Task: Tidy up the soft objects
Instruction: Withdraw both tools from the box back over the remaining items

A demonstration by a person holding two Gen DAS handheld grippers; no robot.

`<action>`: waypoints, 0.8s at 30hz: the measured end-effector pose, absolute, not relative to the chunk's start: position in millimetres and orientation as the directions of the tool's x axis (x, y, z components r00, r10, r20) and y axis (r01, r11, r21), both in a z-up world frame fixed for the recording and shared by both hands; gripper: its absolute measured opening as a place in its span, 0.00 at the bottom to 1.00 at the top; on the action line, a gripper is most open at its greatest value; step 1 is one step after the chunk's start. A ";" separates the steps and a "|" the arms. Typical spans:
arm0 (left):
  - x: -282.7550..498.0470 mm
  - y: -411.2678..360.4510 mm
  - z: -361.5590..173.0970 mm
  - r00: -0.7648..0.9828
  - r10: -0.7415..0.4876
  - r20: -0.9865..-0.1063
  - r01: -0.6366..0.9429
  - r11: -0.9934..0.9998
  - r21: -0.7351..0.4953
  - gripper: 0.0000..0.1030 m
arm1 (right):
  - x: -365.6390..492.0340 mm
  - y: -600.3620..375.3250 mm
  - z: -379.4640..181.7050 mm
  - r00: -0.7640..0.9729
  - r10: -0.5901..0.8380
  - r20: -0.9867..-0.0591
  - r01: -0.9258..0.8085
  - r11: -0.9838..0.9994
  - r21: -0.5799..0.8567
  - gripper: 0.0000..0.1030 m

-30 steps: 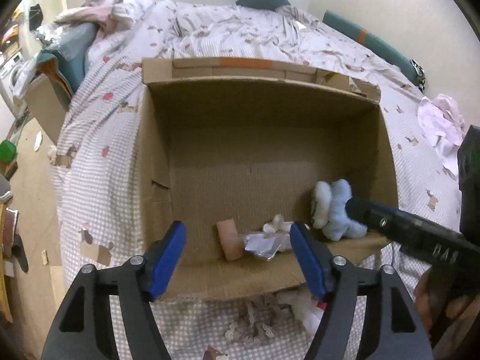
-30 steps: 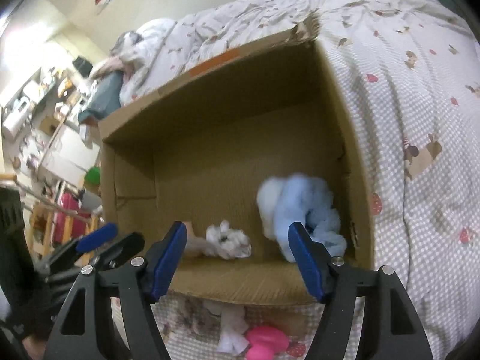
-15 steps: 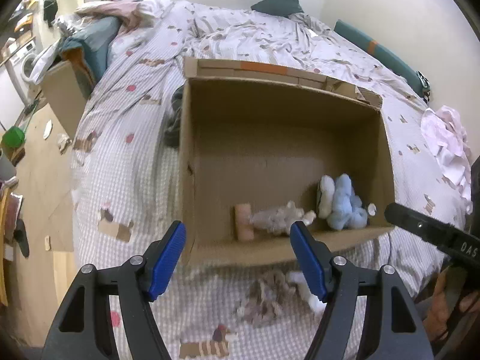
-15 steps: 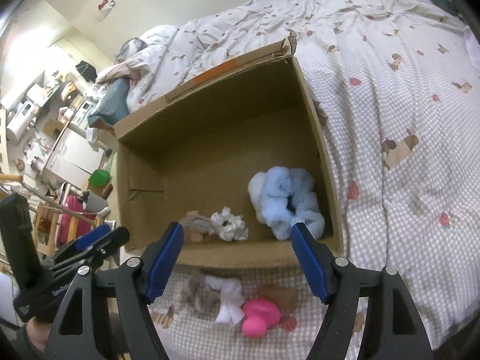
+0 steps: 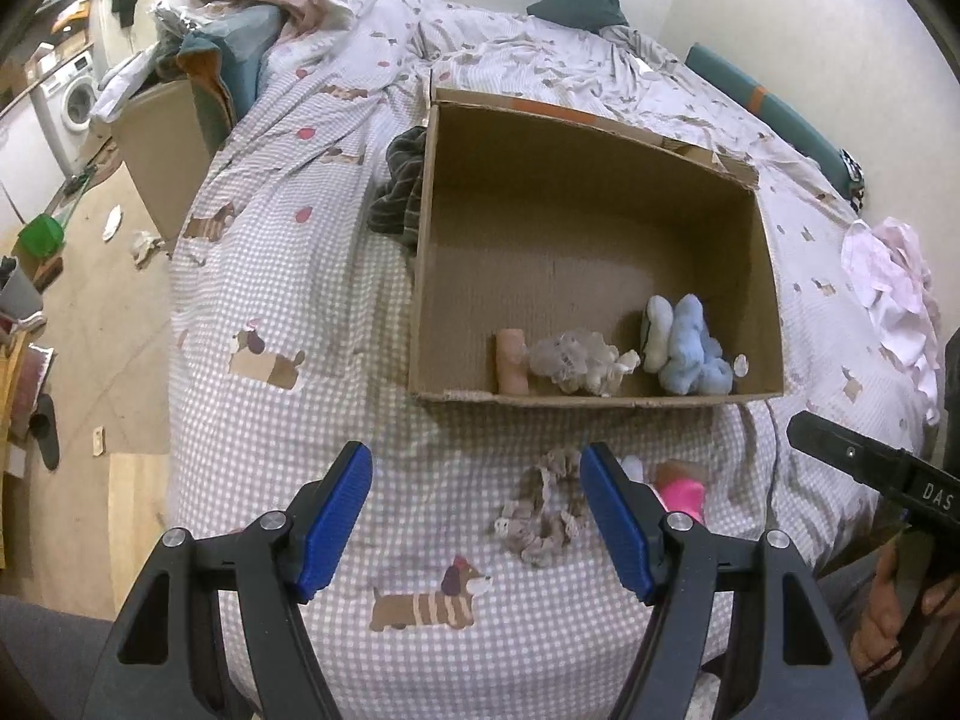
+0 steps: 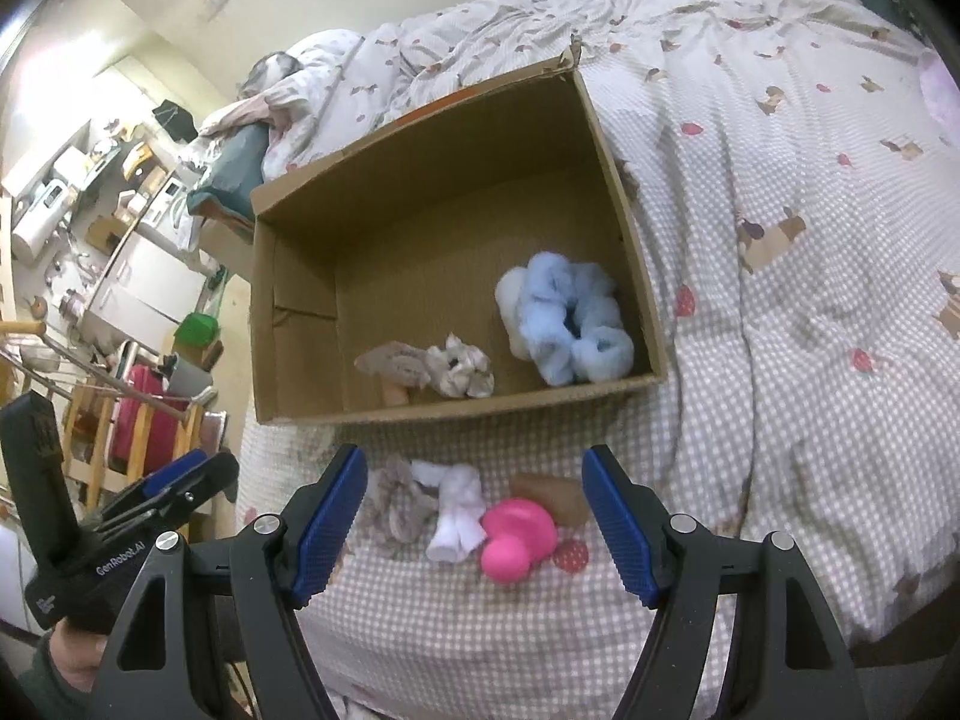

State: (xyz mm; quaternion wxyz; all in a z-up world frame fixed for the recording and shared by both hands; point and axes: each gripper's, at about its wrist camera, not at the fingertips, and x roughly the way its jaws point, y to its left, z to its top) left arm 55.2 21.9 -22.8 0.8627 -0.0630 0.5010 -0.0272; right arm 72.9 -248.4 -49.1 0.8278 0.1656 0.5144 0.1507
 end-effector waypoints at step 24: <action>35.1 30.3 -34.9 0.463 -0.065 -0.884 -0.071 0.991 -0.110 0.67 | 58.9 -246.6 -66.2 0.383 0.398 -0.834 -0.030 0.907 0.419 0.76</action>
